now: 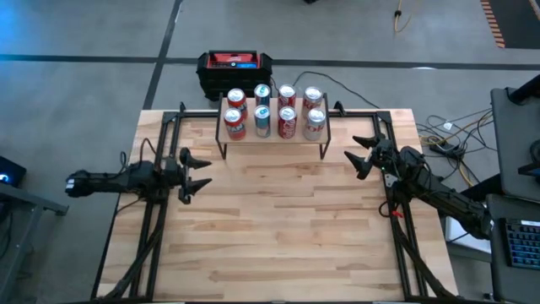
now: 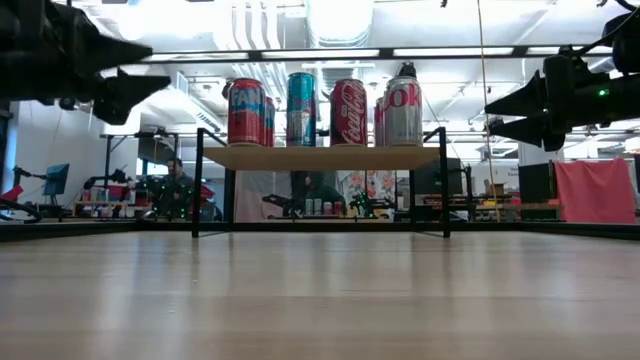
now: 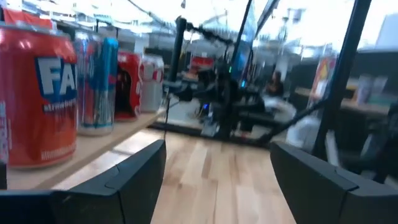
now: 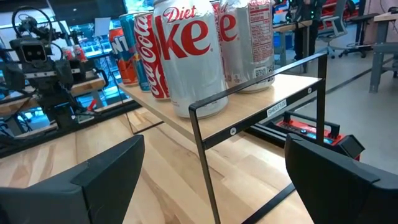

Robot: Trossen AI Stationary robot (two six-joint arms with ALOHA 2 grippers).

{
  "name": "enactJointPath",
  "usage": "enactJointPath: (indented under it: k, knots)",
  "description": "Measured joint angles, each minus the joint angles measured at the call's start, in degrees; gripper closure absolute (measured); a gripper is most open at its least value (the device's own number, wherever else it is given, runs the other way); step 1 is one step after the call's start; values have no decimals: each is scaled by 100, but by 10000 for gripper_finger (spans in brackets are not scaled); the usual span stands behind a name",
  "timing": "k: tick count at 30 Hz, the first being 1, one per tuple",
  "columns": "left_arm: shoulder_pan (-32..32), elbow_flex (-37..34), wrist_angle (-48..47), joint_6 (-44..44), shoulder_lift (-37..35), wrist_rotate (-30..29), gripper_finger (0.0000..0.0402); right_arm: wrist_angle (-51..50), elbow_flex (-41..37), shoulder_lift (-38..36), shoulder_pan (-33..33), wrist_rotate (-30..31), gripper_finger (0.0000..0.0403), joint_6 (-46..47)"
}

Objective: Place canned beverage on shelf
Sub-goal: Return to Home Position

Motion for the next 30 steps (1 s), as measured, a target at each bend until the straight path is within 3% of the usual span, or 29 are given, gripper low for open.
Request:
enactJointPath:
  k: [2, 6, 9, 30]
  knots:
    - [2, 0, -247, 315, 2, 0, 127, 1, 0, 1, 0, -1, 37, 0]
    - [33, -2, -579, 2235, 33, 18, 127, 4, -1, -6, 0, -1, 37, 1]
    - [35, 0, -576, 3058, 63, 7, 127, 4, -2, -4, 0, -3, 37, 2]
    - [37, 33, -559, 2456, 85, 2, 127, 9, -2, 0, 2, -3, 37, 0]
